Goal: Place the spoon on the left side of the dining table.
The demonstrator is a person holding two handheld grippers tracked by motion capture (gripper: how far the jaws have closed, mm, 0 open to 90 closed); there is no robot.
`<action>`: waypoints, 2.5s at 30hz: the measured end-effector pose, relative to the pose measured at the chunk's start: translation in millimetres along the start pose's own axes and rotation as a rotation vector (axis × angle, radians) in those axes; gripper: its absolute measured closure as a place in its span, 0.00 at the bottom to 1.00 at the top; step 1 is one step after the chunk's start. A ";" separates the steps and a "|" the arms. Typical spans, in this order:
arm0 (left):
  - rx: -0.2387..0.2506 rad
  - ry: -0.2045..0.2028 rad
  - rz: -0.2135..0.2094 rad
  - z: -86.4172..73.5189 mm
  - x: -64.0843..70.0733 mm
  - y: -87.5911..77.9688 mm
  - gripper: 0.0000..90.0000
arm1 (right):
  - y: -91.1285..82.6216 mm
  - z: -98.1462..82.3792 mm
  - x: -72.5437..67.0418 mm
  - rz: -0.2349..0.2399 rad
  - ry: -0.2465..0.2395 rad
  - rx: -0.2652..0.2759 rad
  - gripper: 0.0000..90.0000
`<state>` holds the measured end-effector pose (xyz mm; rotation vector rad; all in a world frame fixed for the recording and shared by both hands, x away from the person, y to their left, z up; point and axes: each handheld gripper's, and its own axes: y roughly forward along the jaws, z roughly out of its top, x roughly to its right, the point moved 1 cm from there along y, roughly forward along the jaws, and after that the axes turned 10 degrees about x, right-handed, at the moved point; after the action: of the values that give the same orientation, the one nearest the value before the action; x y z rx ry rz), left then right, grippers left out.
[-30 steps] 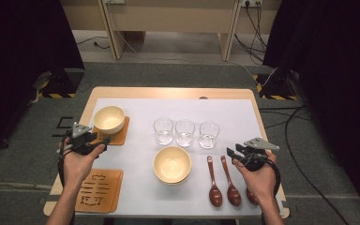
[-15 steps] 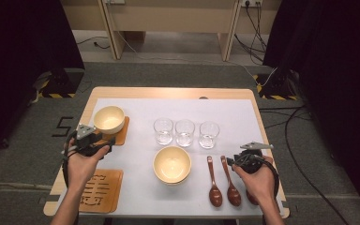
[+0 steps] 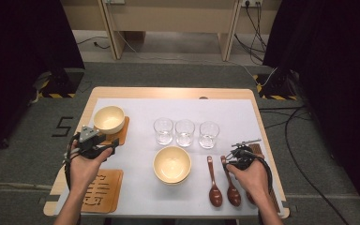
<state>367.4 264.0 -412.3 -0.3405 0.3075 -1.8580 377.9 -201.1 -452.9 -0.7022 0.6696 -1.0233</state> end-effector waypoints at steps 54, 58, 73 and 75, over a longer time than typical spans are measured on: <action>0.012 -0.014 -0.001 -0.5 -6.0 -1.1 0.48 | 19.0 15.2 -9.2 -0.091 0.089 -0.104 0.94; 0.015 -0.013 -0.001 -0.2 -5.6 -1.6 0.48 | 13.8 16.1 -8.7 -0.087 0.090 -0.070 0.94; 0.024 -0.013 0.003 0.6 -5.5 -2.9 0.48 | -6.1 19.8 -8.0 -0.054 0.083 0.065 0.94; 0.024 -0.013 0.003 0.5 -5.5 -3.2 0.48 | -9.8 21.0 -7.8 -0.050 0.077 0.094 0.94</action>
<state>366.4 270.1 -411.1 -0.3352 0.2764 -1.8543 386.2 -193.1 -431.3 -0.6022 0.6683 -1.1249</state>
